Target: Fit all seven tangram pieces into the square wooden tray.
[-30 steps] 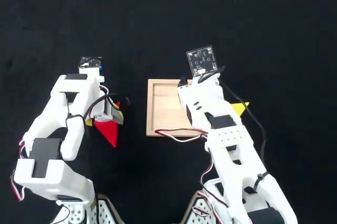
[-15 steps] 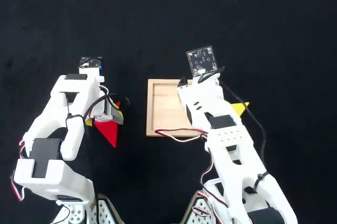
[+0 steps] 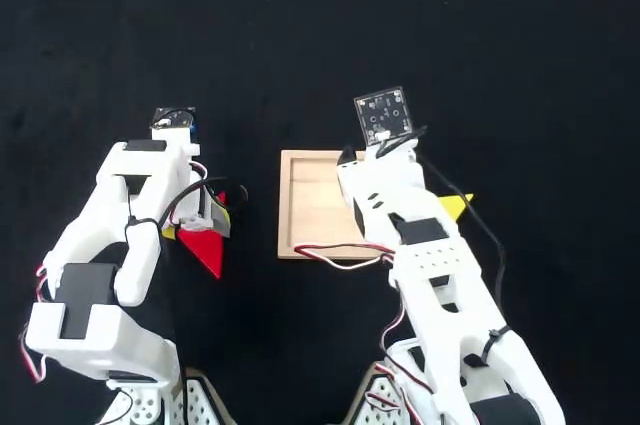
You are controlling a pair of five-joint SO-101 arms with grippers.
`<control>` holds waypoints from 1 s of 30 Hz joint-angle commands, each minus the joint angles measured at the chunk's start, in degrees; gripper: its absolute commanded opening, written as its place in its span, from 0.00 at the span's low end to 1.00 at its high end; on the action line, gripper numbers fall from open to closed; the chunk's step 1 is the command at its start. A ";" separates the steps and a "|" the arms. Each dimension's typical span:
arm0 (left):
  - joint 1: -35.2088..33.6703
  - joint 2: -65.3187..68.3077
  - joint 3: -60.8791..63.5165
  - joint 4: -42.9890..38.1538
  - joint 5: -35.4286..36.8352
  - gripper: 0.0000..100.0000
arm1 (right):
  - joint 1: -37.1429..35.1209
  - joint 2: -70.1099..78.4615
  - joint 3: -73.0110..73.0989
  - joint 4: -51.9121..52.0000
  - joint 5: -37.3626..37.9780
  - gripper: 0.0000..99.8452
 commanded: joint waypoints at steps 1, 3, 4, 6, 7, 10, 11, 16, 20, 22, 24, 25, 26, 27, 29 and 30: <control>0.13 -0.70 -0.31 -0.53 -0.44 0.22 | -0.70 0.48 -0.31 -1.32 0.00 0.19; 0.13 -0.79 -0.48 -0.09 -0.44 0.22 | -0.70 0.48 -0.31 -1.32 0.00 0.19; 0.13 -0.79 -0.48 -0.09 -0.44 0.22 | -0.70 0.48 -0.31 -1.32 0.00 0.19; 0.04 -0.79 -0.75 -0.09 -0.44 0.22 | -0.70 0.48 -0.31 -1.32 0.00 0.19; 0.04 -0.97 -0.75 -0.09 -0.44 0.22 | -0.70 0.48 -0.31 -1.32 0.00 0.19; 0.22 -2.29 -0.75 0.09 -0.53 0.22 | -0.70 0.48 -0.40 -1.32 0.00 0.19; 0.22 -3.25 -0.75 0.53 -0.53 0.22 | -0.62 0.48 -0.40 -1.32 0.00 0.19; 1.10 -10.90 -0.66 4.22 -3.78 0.22 | -0.44 0.48 -0.48 -1.32 0.09 0.19; 2.42 -18.37 -0.48 7.38 -6.24 0.22 | -0.44 0.40 -0.48 -1.32 0.09 0.19; 3.56 -22.07 -1.80 9.05 -10.73 0.22 | -0.09 0.13 -0.48 -1.32 0.09 0.19; 5.76 -24.26 -4.79 11.25 -19.43 0.22 | 2.29 0.04 -0.84 -1.41 0.09 0.19; 7.08 -24.88 -6.29 12.48 -23.91 0.22 | 4.04 0.04 -1.45 -1.41 -0.09 0.19; 8.66 -24.97 -7.87 13.45 -28.13 0.22 | 6.07 0.04 -2.24 -1.41 -0.44 0.19; 10.07 -24.88 -9.45 14.15 -32.09 0.22 | 8.26 0.04 -2.77 -1.41 -0.53 0.19; 12.53 -24.35 -12.35 13.98 -37.98 0.22 | 11.87 0.04 -3.47 -1.41 -0.62 0.19; 13.85 -23.74 -13.58 13.27 -40.18 0.22 | 13.27 0.04 -3.56 -1.41 -1.32 0.19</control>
